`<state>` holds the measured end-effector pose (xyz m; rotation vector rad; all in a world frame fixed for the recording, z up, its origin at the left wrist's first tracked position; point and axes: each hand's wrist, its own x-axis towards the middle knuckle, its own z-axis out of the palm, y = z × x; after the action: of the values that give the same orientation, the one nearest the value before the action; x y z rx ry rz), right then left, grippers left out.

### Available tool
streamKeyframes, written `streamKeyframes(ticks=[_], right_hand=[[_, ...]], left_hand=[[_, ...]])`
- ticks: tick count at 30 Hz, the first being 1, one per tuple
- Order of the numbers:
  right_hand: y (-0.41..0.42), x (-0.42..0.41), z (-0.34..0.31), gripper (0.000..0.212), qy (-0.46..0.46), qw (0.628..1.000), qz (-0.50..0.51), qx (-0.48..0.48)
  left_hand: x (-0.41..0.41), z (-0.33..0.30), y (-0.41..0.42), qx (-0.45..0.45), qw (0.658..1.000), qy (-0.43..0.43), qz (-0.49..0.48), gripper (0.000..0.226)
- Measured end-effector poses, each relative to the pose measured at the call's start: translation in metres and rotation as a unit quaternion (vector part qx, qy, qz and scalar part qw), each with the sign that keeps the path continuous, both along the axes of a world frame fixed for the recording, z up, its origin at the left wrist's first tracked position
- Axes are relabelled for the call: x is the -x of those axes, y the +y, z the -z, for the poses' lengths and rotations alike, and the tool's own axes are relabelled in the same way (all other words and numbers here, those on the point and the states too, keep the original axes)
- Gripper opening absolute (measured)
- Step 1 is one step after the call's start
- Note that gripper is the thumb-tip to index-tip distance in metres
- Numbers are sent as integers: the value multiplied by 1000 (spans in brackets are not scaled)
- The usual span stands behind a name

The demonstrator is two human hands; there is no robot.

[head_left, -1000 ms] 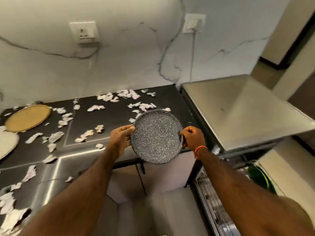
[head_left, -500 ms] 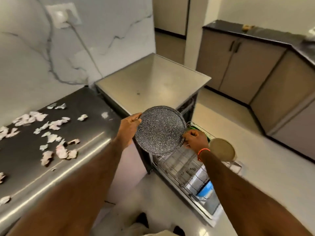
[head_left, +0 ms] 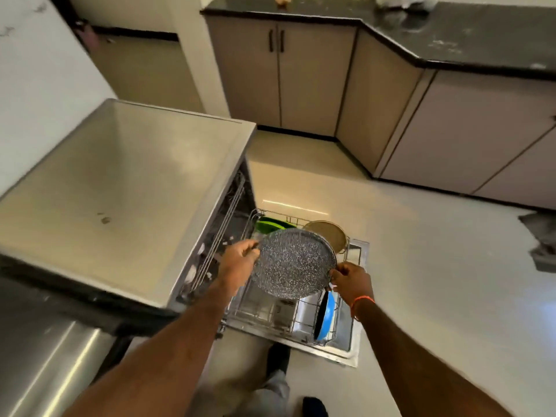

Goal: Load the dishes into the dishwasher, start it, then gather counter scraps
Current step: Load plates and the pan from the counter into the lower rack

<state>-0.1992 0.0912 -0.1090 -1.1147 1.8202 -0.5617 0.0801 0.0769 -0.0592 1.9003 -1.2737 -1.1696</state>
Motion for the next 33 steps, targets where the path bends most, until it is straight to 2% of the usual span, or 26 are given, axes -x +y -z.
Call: streamKeyframes(ticks=[3, 9, 17, 21, 28, 33], right_hand=[[-16, 6, 17, 11, 35, 999, 32, -23], [-64, 32, 110, 17, 70, 994, 79, -31], [-191, 75, 236, 21, 130, 984, 112, 52], [-228, 88, 292, 23, 144, 979, 129, 67], [-233, 96, 348, 25, 158, 979, 118, 48], [-224, 93, 364, 24, 196, 978, 61, -24]], left_hand=[[4, 46, -32, -52, 997, -2, 51, 33], [30, 157, -103, -101, 988, -20, 114, 29], [99, 294, -252, -3, 995, -25, 92, 28], [112, 351, -282, 0, 996, -29, 90, 30], [116, 410, -290, -18, 988, -51, 146, 34], [121, 415, -286, -22, 978, -79, 190, 38]])
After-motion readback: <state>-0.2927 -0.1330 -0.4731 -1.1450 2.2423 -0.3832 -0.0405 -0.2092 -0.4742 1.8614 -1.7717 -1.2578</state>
